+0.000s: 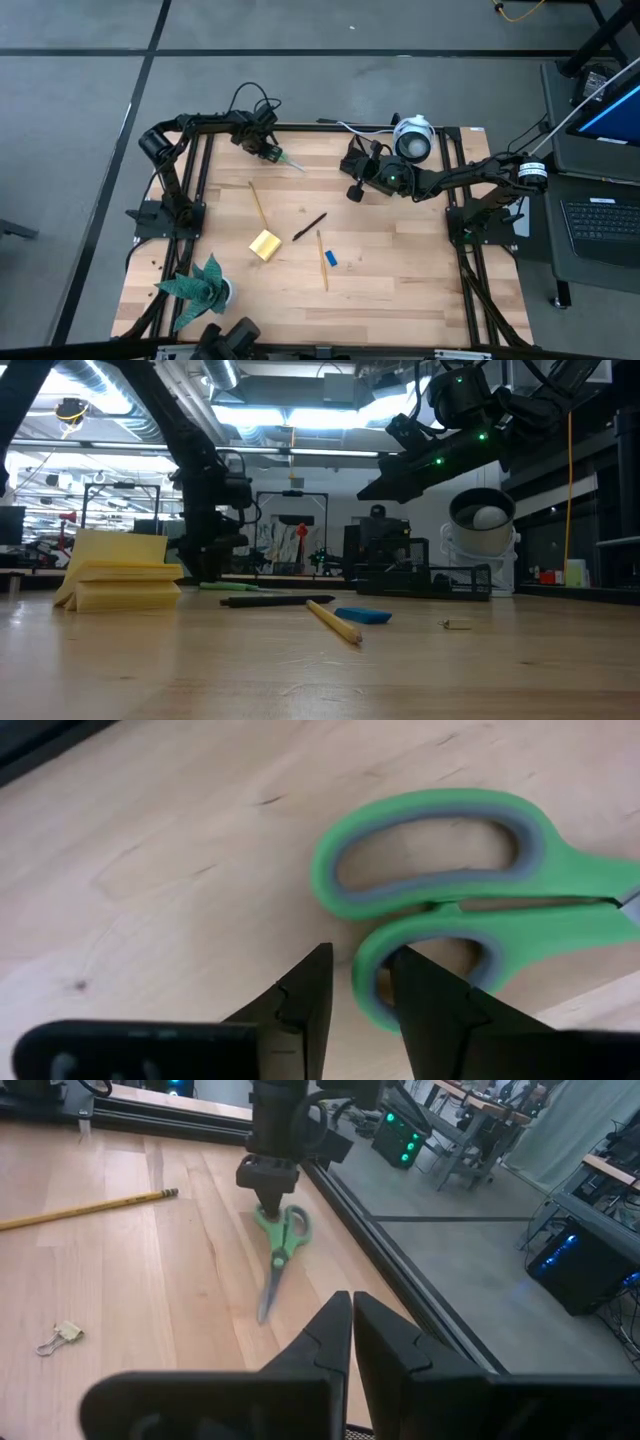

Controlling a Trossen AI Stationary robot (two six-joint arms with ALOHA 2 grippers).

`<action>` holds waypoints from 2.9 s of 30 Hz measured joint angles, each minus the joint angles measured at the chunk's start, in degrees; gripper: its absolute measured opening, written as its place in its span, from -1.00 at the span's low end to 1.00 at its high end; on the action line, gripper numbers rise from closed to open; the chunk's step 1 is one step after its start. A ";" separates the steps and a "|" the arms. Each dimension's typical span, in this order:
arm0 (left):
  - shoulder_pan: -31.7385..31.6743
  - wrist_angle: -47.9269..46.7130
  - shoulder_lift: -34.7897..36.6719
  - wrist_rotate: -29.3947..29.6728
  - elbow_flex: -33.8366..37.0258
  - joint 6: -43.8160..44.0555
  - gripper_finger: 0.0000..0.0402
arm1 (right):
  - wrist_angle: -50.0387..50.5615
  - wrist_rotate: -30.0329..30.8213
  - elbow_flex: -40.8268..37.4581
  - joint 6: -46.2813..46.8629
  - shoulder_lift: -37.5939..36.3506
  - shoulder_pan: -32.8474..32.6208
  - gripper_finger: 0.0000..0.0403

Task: Pick and place office supplies into organizer
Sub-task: Put the green scissor into the metal mesh desk organizer

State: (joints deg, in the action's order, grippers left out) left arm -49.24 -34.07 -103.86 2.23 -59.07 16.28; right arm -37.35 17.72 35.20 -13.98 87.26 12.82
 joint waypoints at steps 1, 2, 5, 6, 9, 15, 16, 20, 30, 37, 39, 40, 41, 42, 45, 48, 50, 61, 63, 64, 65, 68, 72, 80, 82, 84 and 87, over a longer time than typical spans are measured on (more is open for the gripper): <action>-0.02 -0.19 -0.35 -0.11 -0.01 0.33 -0.51 | 0.00 0.00 0.00 0.00 0.00 0.01 -0.89; -0.02 -0.32 -0.74 -0.19 -0.03 0.43 -0.51 | 0.01 -0.01 0.00 0.00 0.00 0.00 -0.89; -0.02 -0.55 -1.34 -0.23 -0.05 0.51 -0.53 | 0.00 -0.01 0.00 0.00 0.00 0.00 -0.89; -0.02 -0.60 -1.46 -0.23 -0.09 0.49 -0.54 | 0.01 0.00 0.00 0.00 0.00 0.01 -0.89; -0.02 -0.63 -1.52 0.28 -0.07 -1.28 -0.59 | 0.01 0.00 0.00 0.00 0.00 0.00 -0.89; 0.05 -0.66 -1.57 1.83 0.00 -4.94 -0.85 | 0.01 0.00 0.00 0.00 0.00 0.00 -0.90; 0.05 -0.67 -1.57 1.74 0.00 -5.97 -0.89 | 0.01 -0.02 0.00 0.00 0.00 0.00 -0.90; 0.05 -0.54 -1.53 1.99 0.03 -9.61 -0.92 | 0.01 0.00 0.00 0.00 0.00 0.00 -0.90; -0.07 4.23 4.64 5.22 0.67 -14.61 -0.92 | 0.17 0.00 0.00 -0.02 0.00 0.00 -0.90; 2.62 5.47 9.73 14.00 0.54 -17.95 -0.92 | 0.58 0.00 0.00 -0.29 0.00 0.01 -0.90; 4.07 5.60 10.41 15.04 0.51 -19.30 -0.92 | 0.60 0.00 0.00 -1.41 0.00 0.00 -0.90; 5.06 5.61 10.67 16.18 0.52 -20.28 -0.92 | 0.60 0.00 0.00 -1.60 0.00 0.00 -0.90; 6.09 5.82 10.99 17.58 0.52 -21.28 -0.92 | 0.58 0.00 0.00 -1.63 0.00 0.01 -0.90; 7.21 6.31 11.34 19.48 0.52 -22.46 -0.92 | 0.54 0.00 0.00 -1.75 0.00 0.00 -0.90; 10.77 8.92 11.63 25.41 0.50 -26.36 -0.92 | 0.29 0.00 0.00 -3.78 0.00 -0.03 -0.90; 14.16 14.33 11.63 28.90 0.49 -30.98 -0.92 | -0.49 0.00 0.00 -4.42 0.00 -0.36 -0.90; 16.16 18.43 11.63 30.29 0.48 -33.88 -0.92 | -0.55 0.00 0.50 -4.30 0.00 -0.62 -0.89; 24.55 38.70 11.68 42.01 0.37 -52.11 -0.92 | 3.61 -0.01 4.93 0.26 -1.26 -2.20 -0.59; 25.63 40.32 11.68 42.24 0.37 -54.43 -0.92 | 7.10 0.00 5.71 1.91 -2.83 -2.16 -0.47; 26.17 41.03 11.69 42.46 0.37 -55.46 -0.92 | 8.28 0.00 6.11 2.65 -3.60 -2.14 -0.42; 26.66 41.78 11.70 42.96 0.37 -56.54 -0.92 | 9.24 0.00 6.48 3.22 -4.42 -2.07 -0.37; 28.42 43.73 11.70 45.52 0.37 -60.13 -0.92 | 9.82 0.00 6.94 3.37 -6.73 -2.08 -0.25; 31.15 46.94 11.70 46.50 0.40 -65.53 -0.92 | 9.74 -2.94 8.27 5.59 -9.03 -1.61 -0.18; 35.95 65.03 11.76 44.34 2.47 -79.68 -0.92 | 12.82 -11.37 11.31 10.46 -9.50 1.01 -0.19; 36.66 65.80 11.78 44.05 2.47 -80.97 -0.92 | 13.64 -10.41 12.00 10.51 -9.49 1.85 -0.18; 37.14 65.58 11.78 43.23 2.49 -81.50 -0.92 | 13.73 -10.25 12.47 10.01 -9.49 2.66 -0.17; 37.87 65.64 11.78 42.79 2.49 -81.56 -0.92 | 13.75 -10.14 12.87 8.77 -9.49 3.54 -0.17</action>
State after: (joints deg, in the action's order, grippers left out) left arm -11.37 31.57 -92.07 45.02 -56.58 -65.28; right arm -23.60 7.57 48.07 -5.21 77.78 16.36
